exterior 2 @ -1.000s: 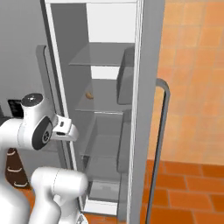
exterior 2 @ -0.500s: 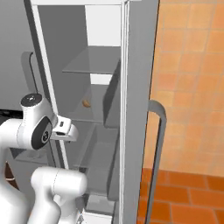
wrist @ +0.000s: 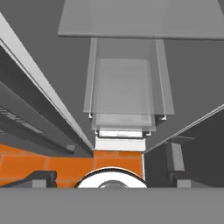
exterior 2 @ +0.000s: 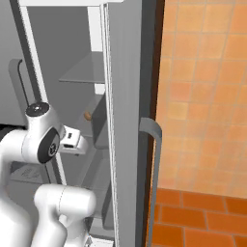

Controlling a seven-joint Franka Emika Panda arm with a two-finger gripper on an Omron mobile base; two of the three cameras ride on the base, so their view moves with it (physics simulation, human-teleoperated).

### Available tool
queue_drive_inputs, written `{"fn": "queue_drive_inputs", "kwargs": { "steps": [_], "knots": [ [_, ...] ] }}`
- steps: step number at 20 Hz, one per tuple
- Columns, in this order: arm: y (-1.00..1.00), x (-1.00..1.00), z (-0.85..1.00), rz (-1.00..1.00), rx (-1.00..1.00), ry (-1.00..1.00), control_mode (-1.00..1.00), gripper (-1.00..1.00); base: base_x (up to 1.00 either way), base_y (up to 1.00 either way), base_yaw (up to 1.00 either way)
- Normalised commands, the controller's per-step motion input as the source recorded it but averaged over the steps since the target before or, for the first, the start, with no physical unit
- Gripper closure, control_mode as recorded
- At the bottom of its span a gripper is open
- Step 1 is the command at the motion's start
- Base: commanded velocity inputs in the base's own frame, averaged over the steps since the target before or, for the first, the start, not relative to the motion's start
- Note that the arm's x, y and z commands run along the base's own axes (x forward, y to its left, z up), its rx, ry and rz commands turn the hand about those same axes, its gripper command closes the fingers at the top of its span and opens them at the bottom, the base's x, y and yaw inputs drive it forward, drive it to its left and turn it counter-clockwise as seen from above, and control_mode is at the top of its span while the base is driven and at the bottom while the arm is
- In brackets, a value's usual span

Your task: Place one sweet potato and one chicken drumstick in each tupperware on the nearby counter, to pack two identical lunches.

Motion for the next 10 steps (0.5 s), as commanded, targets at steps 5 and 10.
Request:
{"fn": "queue_drive_inputs", "kwargs": {
  "steps": [5, 10],
  "knots": [
    [0.00, 0.85, -0.02, 0.06, 0.00, -0.06, -1.00, -1.00, 0.00, 0.00, 0.00],
    [-0.05, 1.00, -0.11, 0.06, 0.02, 0.00, -1.00, -1.00, 0.00, 0.00, 0.00]
  ]
}}
